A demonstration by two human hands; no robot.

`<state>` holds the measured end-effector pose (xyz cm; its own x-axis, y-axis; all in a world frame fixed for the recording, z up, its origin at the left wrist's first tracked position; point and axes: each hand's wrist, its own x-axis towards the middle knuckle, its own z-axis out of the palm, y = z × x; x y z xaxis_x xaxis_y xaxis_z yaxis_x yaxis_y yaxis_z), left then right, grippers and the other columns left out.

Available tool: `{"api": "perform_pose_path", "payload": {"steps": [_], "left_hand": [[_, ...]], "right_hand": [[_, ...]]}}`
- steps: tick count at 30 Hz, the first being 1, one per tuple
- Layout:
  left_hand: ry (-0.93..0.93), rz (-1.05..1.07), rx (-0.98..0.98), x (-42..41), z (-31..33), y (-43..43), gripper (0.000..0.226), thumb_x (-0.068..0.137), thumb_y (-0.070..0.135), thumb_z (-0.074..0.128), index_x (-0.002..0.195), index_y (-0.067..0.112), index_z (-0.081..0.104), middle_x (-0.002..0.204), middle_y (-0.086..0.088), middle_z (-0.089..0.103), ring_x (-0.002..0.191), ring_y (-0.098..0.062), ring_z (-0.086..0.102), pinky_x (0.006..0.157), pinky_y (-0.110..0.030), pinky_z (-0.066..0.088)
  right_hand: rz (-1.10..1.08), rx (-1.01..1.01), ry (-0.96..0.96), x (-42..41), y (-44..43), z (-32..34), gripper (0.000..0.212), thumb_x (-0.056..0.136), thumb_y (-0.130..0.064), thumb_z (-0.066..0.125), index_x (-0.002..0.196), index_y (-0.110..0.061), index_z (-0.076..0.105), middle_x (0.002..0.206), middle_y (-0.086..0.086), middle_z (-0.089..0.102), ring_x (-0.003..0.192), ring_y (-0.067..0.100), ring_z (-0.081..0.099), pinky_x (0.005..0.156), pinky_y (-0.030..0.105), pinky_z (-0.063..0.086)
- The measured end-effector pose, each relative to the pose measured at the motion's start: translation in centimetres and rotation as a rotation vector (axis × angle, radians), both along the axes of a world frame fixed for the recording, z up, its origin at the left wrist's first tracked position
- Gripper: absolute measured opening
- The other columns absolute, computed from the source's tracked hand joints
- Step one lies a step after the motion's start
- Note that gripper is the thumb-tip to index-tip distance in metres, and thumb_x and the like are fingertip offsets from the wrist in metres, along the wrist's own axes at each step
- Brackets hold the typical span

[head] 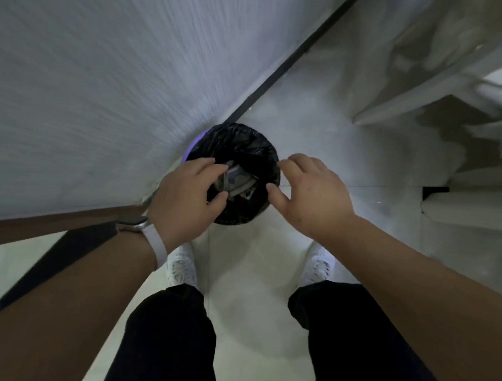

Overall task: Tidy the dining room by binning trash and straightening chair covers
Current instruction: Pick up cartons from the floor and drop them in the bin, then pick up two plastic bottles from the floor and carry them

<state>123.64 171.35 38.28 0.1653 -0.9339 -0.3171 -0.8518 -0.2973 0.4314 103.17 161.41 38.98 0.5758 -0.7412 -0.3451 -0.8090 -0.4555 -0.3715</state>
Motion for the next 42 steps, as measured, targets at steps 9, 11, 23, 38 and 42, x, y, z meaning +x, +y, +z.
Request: {"api": "perform_pose_path", "payload": {"steps": [9,11,23,38,42], "left_hand": [[-0.035,-0.092,-0.143,-4.2,17.1,-2.1,0.048,0.085,0.034,0.059,0.128,0.013,0.064,0.133,-0.011,0.059,0.120,-0.031,0.056,0.097,-0.048,0.048],[-0.066,-0.127,-0.182,-5.4,20.4,-2.3,0.047,0.085,0.034,0.058,0.126,0.012,0.064,0.131,-0.011,0.060,0.118,-0.032,0.057,0.096,-0.049,0.048],[-0.045,-0.473,-0.381,-7.7,32.3,-1.8,0.048,0.091,0.041,0.046,0.126,0.013,0.063,0.132,-0.013,0.059,0.120,-0.033,0.055,0.097,-0.050,0.047],[0.178,-1.016,-0.636,-11.9,40.8,1.4,0.045,0.086,0.030,0.055,0.125,0.011,0.065,0.130,-0.015,0.061,0.119,-0.035,0.057,0.096,-0.055,0.047],[0.229,-1.134,-0.653,-15.3,42.2,5.0,0.045,0.085,0.031,0.056,0.124,0.011,0.066,0.129,-0.014,0.062,0.119,-0.035,0.058,0.096,-0.054,0.047]], "right_hand": [[-0.006,-0.094,0.048,-4.3,-0.1,17.7,0.055,0.093,-0.053,0.037,0.124,-0.015,0.060,0.133,0.008,0.056,0.122,0.031,0.051,0.096,0.042,0.042],[-0.014,-0.119,0.046,-5.5,0.6,20.8,0.060,0.088,-0.055,0.032,0.120,-0.014,0.063,0.128,0.010,0.060,0.118,0.032,0.056,0.093,0.044,0.046],[-0.179,-0.285,0.203,-10.0,6.7,34.1,0.058,0.087,-0.055,0.035,0.113,-0.014,0.067,0.118,0.010,0.066,0.109,0.033,0.061,0.088,0.042,0.049],[-0.775,-0.384,0.332,-11.5,25.1,43.5,0.058,0.088,-0.055,0.037,0.114,-0.012,0.065,0.118,0.009,0.064,0.109,0.031,0.059,0.088,0.041,0.047],[-0.914,-0.408,0.355,-12.9,30.7,44.6,0.056,0.088,-0.056,0.037,0.114,-0.014,0.064,0.118,0.007,0.063,0.110,0.030,0.058,0.089,0.041,0.048]]}}
